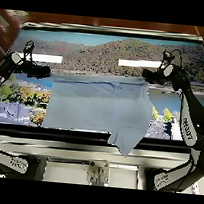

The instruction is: Fold the shirts.

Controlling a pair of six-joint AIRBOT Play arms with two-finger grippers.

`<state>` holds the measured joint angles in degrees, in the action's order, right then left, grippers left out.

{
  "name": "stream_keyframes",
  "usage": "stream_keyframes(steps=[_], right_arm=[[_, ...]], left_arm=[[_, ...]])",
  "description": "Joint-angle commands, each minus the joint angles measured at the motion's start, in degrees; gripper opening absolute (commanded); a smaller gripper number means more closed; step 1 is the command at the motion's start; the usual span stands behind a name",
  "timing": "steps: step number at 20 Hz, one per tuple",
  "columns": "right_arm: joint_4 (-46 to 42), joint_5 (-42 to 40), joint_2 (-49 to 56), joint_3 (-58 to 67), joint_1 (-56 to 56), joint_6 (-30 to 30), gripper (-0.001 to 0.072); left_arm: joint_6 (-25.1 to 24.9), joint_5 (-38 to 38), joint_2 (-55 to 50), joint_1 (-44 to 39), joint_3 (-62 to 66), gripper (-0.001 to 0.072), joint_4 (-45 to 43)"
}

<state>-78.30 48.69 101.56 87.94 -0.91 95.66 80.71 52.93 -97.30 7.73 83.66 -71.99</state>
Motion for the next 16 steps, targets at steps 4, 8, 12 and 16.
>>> stream_keyframes(steps=[4,8,12,16], right_arm=[[-3.32,21.16,0.13,-0.11,0.09,0.13,0.0058],[-3.48,21.20,0.44,-0.11,0.09,3.67,0.0058],[1.55,21.27,1.79,-0.11,0.09,4.00,0.0104],[-1.73,25.40,-0.83,-0.02,0.37,-0.11,0.0598]], left_arm=[[-1.84,18.49,-1.53,0.44,1.90,0.0038,-0.09],[0.24,22.80,-4.61,0.48,1.92,0.0037,-0.44],[2.71,21.70,-4.72,0.59,2.19,0.0090,-0.46],[0.74,26.62,-3.69,2.36,6.19,0.0325,-1.81]])
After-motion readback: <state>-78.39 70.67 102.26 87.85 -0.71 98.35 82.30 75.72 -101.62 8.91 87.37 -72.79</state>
